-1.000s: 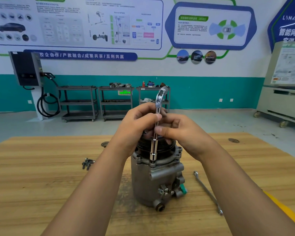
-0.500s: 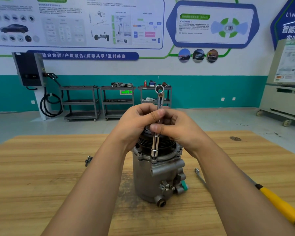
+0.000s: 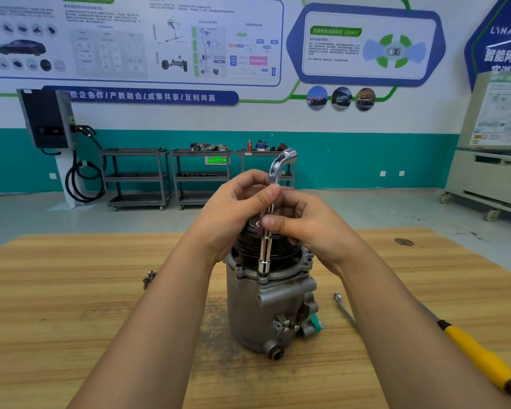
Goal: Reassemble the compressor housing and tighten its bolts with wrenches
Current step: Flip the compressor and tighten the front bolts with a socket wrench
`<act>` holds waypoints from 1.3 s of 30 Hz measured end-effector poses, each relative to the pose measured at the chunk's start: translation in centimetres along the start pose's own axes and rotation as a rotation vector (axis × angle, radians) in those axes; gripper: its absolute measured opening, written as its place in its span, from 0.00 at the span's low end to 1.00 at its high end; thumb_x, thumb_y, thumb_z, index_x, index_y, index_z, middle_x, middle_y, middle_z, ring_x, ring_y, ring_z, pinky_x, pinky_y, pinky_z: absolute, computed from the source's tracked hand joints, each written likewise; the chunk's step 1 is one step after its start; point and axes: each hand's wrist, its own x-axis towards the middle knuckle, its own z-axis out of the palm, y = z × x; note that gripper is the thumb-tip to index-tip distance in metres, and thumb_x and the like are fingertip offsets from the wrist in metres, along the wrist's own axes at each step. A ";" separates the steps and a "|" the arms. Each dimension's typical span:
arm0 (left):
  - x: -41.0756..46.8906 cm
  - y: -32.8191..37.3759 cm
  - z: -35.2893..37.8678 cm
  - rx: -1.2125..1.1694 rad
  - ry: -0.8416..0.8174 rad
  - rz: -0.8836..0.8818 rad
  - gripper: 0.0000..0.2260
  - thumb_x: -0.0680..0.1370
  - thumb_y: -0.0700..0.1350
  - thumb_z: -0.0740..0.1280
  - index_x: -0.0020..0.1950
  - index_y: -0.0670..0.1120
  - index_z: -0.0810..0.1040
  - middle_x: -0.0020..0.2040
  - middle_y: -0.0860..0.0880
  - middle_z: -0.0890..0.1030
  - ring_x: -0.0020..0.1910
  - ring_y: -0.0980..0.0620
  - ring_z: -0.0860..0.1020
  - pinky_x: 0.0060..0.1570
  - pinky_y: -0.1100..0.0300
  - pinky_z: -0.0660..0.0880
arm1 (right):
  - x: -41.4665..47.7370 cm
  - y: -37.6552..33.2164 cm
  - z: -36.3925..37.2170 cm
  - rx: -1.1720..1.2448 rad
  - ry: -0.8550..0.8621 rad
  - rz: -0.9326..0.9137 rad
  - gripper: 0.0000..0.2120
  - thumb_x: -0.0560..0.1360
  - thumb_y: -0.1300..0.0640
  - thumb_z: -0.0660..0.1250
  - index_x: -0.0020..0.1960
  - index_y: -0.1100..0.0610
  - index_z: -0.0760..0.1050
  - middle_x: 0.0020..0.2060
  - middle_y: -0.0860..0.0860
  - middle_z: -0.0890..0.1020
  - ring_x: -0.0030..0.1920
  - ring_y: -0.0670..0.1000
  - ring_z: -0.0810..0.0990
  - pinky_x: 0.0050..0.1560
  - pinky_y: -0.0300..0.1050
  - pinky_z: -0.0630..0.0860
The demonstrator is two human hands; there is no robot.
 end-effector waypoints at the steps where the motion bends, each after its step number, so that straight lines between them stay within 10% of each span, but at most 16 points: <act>1: 0.1 -0.1 0.0 -0.012 0.017 0.000 0.10 0.69 0.47 0.67 0.47 0.44 0.74 0.45 0.45 0.82 0.42 0.49 0.79 0.37 0.60 0.77 | 0.0 0.0 0.1 0.010 0.001 -0.005 0.09 0.72 0.67 0.67 0.48 0.56 0.77 0.34 0.46 0.83 0.37 0.42 0.82 0.30 0.28 0.71; 5: 0.2 -0.2 -0.1 -0.008 0.017 -0.006 0.10 0.70 0.46 0.65 0.46 0.42 0.76 0.51 0.37 0.77 0.48 0.44 0.76 0.54 0.51 0.75 | 0.4 0.3 0.5 -0.036 0.043 -0.037 0.13 0.71 0.65 0.70 0.49 0.49 0.78 0.42 0.53 0.81 0.44 0.49 0.79 0.45 0.38 0.79; 12: 0.0 0.2 -0.2 -0.014 -0.060 -0.043 0.09 0.72 0.47 0.61 0.45 0.44 0.77 0.50 0.35 0.76 0.34 0.53 0.76 0.32 0.66 0.73 | -0.2 -0.4 -0.4 -0.095 -0.070 -0.001 0.10 0.75 0.67 0.64 0.48 0.54 0.79 0.40 0.42 0.83 0.41 0.41 0.81 0.33 0.32 0.72; 20: 0.3 0.1 -0.6 0.007 -0.081 -0.049 0.15 0.72 0.44 0.67 0.54 0.37 0.72 0.53 0.36 0.76 0.50 0.45 0.77 0.53 0.54 0.75 | -0.1 0.2 -0.1 -0.101 0.009 -0.009 0.07 0.70 0.66 0.70 0.46 0.58 0.79 0.38 0.47 0.82 0.42 0.46 0.80 0.44 0.40 0.78; 29: 0.3 -0.5 -1.1 -0.015 -0.112 -0.036 0.09 0.73 0.45 0.63 0.48 0.41 0.78 0.53 0.43 0.82 0.47 0.45 0.80 0.50 0.55 0.76 | -0.3 -0.3 0.0 -0.078 -0.037 -0.019 0.11 0.71 0.66 0.69 0.48 0.51 0.79 0.38 0.40 0.83 0.42 0.39 0.81 0.39 0.31 0.75; 35: 0.1 0.1 -1.2 0.011 -0.155 -0.042 0.09 0.75 0.47 0.63 0.45 0.46 0.82 0.59 0.25 0.71 0.37 0.50 0.74 0.37 0.58 0.71 | -0.4 -0.5 -0.2 -0.054 -0.044 0.006 0.11 0.73 0.69 0.64 0.47 0.55 0.78 0.35 0.47 0.84 0.40 0.43 0.82 0.31 0.32 0.72; 39: 0.3 -0.2 -1.3 0.015 -0.151 -0.044 0.17 0.73 0.46 0.66 0.54 0.34 0.75 0.55 0.44 0.82 0.50 0.47 0.79 0.52 0.53 0.76 | -0.2 0.0 0.2 -0.086 0.018 -0.037 0.12 0.69 0.66 0.71 0.45 0.50 0.79 0.33 0.44 0.81 0.38 0.44 0.79 0.33 0.33 0.74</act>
